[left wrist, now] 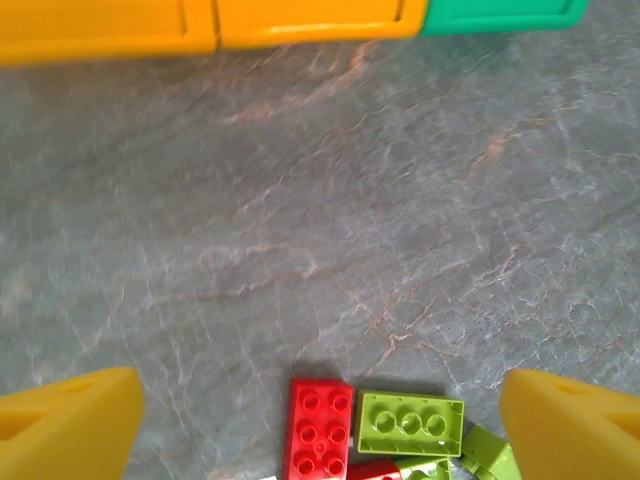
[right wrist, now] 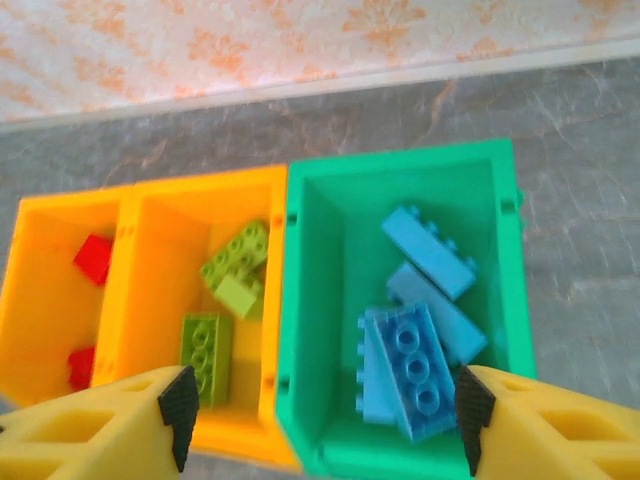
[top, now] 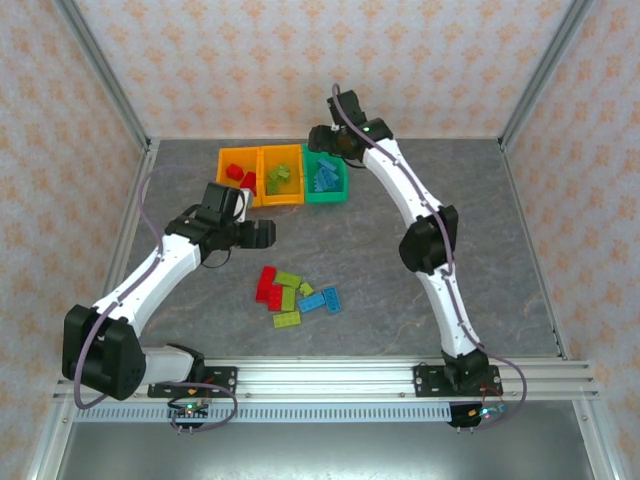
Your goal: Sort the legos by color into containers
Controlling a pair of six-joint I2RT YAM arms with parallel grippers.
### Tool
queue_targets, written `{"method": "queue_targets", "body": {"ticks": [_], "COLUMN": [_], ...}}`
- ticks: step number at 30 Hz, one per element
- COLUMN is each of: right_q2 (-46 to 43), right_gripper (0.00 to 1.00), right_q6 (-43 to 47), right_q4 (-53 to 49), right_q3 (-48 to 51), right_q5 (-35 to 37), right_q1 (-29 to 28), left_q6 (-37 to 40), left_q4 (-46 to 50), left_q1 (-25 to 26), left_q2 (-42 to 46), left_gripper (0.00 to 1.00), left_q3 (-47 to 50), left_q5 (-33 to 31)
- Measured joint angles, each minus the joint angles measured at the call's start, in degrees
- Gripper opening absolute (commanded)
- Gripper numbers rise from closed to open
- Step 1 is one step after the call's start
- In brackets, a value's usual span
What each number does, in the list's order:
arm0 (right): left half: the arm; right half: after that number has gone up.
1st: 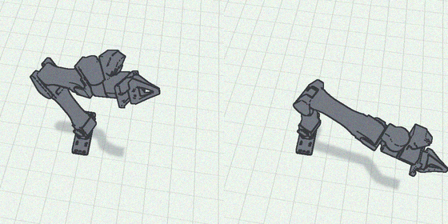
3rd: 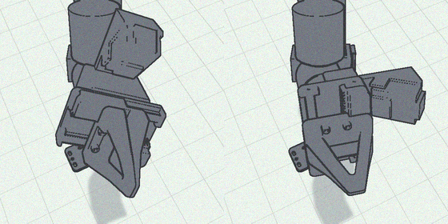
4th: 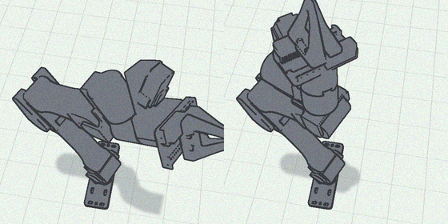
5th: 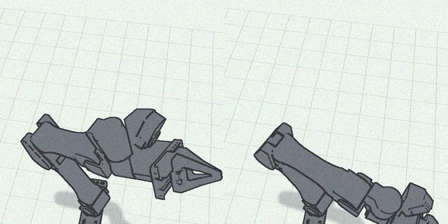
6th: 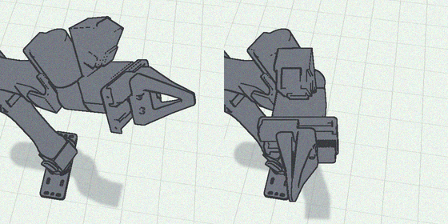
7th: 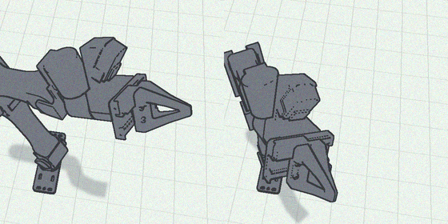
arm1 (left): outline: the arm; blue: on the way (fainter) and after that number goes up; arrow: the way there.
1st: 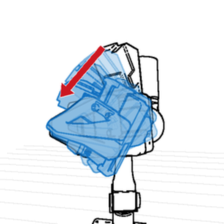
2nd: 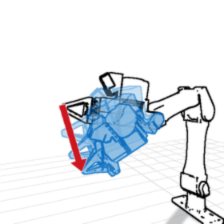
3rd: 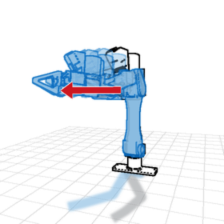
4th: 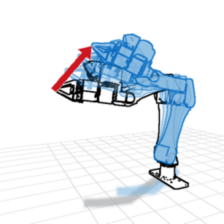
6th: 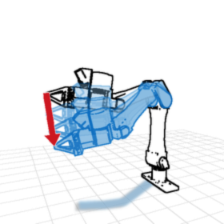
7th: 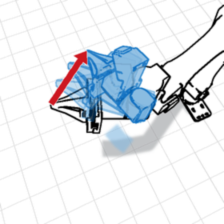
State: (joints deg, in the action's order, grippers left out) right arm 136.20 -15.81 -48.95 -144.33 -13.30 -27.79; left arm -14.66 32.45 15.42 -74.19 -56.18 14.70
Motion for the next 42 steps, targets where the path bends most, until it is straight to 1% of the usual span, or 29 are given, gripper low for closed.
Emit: {"method": "queue_targets", "body": {"ticks": [2,4,7,9,12,15,16,18,21,27,32,34,37,39,42], "right_q2": [-8.7,-18.0,-31.7,-39.3,-46.6,-49.6,-50.1,-50.6,-51.1,-52.3,-52.3,-52.3,-52.3,-52.3,-52.3], "right_gripper": [0.74,0.77,0.83,0.85,0.86,0.86,0.86,0.86,0.86,0.85,0.86,0.85,0.85,0.85,0.85], "right_q6": [-0.2,-0.6,-1.7,-2.6,-4.0,-5.4,-5.9,-6.8,-7.6,-8.5,-8.7,-8.7,-8.7,-8.7,-8.6], "right_q4": [0.0,0.6,1.8,2.3,2.4,2.6,2.6,2.6,2.7,3.5,3.6,3.6,3.6,3.6,3.6], "right_q3": [11.1,23.5,41.6,52.0,63.7,71.4,73.3,75.6,76.6,76.6,76.6,76.6,76.6,76.6,76.4], "right_q5": [-1.2,-1.8,-2.2,-2.4,-2.5,-2.6,-2.6,-2.6,-2.6,-2.2,-2.2,-2.2,-2.2,-2.2,-2.2], "right_q1": [0.0,-0.2,-0.6,-0.8,-1.0,-1.0,-1.0,-1.0,-1.0,-1.0,-1.0,-1.0,-1.0,-1.0,-1.0], "left_q6": [-1.9,-3.2,-3.5,-3.5,-3.5,-4.0,-4.2,-4.9,-5.2,-5.0,-5.1,-5.2,-5.2,-5.2,-5.1], "left_q4": [1.1,1.9,3.2,4.0,4.7,4.8,4.9,4.9,5.0,5.1,5.4,5.5,5.8,6.1,7.6], "left_q1": [0.2,0.8,2.1,3.4,5.4,6.1,6.1,6.1,6.1,6.1,6.1,6.1,6.1,5.9,4.2], "left_q2": [-0.1,-0.7,-3.1,-5.8,-10.2,-13.6,-14.5,-16.3,-18.9,-22.3,-23.7,-23.8,-23.7,-23.6,-22.7], "left_gripper": [0.77,0.74,0.74,0.74,0.71,0.68,0.65,0.61,0.55,0.54,0.41,0.34,0.26,0.23,0.23], "left_q3": [1.0,1.8,2.1,2.0,1.7,1.3,1.1,0.3,-0.9,-1.6,-1.6,-1.6,-1.9,-2.2,-3.8], "left_q5": [-0.3,-0.3,1.1,1.8,2.2,2.2,1.8,1.1,0.1,-0.1,-0.1,-0.2,-0.7,-1.1,-1.7]}}
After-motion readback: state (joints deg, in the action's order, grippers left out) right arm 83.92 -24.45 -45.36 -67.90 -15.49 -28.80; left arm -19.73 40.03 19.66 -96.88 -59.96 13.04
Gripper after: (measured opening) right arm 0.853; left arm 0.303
